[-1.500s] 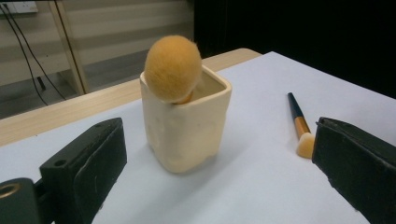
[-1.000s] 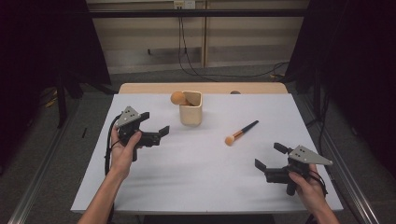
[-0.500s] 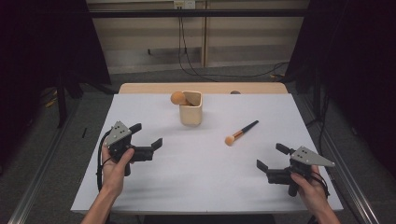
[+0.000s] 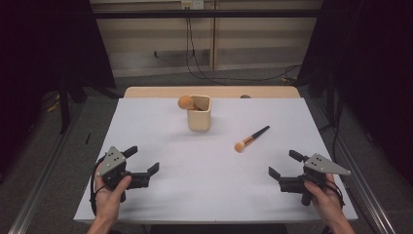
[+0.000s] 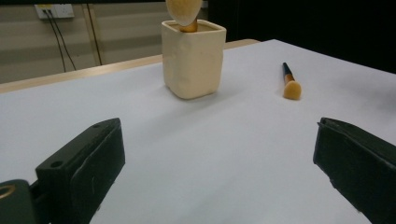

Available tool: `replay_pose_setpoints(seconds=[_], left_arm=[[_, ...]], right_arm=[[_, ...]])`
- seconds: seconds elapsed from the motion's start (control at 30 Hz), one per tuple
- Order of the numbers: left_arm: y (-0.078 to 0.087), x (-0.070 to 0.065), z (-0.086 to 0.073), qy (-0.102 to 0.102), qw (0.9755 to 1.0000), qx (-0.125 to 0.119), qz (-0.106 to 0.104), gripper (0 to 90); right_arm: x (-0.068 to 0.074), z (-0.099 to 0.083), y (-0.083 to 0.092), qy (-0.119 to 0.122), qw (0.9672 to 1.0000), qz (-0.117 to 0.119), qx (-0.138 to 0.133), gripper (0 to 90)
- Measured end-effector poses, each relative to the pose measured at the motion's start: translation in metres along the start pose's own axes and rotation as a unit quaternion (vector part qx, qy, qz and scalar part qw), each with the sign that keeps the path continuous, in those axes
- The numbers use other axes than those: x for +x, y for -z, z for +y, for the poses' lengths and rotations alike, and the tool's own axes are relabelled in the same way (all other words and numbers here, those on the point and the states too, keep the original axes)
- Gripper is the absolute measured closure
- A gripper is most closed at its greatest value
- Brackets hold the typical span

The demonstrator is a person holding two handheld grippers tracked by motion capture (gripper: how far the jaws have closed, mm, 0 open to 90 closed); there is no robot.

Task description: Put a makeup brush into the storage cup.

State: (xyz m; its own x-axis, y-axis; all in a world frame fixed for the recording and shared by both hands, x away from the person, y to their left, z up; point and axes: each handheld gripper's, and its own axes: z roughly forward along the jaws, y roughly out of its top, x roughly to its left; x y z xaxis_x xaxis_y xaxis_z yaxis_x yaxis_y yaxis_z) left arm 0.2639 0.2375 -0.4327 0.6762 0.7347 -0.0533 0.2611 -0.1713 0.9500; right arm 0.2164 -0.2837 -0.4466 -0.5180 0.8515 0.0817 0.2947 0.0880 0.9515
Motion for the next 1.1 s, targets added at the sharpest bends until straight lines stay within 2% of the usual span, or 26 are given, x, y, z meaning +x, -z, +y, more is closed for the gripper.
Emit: replay_pose_setpoints(seconds=[0.07, 0.23, 0.33, 0.57, 0.7, 0.9, 0.97, 1.1], left_arm=[[0.004, -0.002, -0.005, 0.005, 1.0000, 0.000, 0.000, 2.0], [0.010, -0.008, -0.010, -0.001, 1.0000, -0.003, 0.001, 1.8], [0.011, -0.010, -0.012, 0.004, 0.9999, -0.010, 0.004, 1.9], [0.016, -0.009, -0.018, 0.002, 0.9999, -0.008, 0.005, 1.8], [0.017, -0.007, -0.019, 0.009, 0.9998, -0.013, 0.008, 2.0], [0.019, -0.006, -0.020, 0.008, 0.9999, -0.013, 0.004, 2.0], [0.020, -0.007, -0.020, 0.010, 0.9998, -0.014, 0.006, 1.9], [0.022, -0.007, -0.021, 0.003, 0.9998, -0.009, 0.015, 2.1]], right_arm=[[0.000, 0.000, 0.000, 0.002, 1.0000, -0.001, 0.000, 0.9], [-0.001, -0.001, 0.002, 0.001, 1.0000, -0.002, 0.000, 0.9], [-0.001, -0.001, 0.002, 0.002, 1.0000, -0.003, 0.000, 0.7], [-0.002, 0.001, 0.001, 0.006, 1.0000, -0.004, 0.006, 0.0], [-0.002, 0.005, 0.000, 0.012, 0.9999, -0.007, 0.007, 0.1], [-0.003, 0.013, -0.008, 0.024, 0.9995, -0.014, 0.013, 0.7], [-0.003, 0.018, -0.011, 0.025, 0.9992, -0.025, 0.017, 3.8], [-0.010, 0.026, -0.016, 0.028, 0.9990, -0.023, 0.027, 1.5]])
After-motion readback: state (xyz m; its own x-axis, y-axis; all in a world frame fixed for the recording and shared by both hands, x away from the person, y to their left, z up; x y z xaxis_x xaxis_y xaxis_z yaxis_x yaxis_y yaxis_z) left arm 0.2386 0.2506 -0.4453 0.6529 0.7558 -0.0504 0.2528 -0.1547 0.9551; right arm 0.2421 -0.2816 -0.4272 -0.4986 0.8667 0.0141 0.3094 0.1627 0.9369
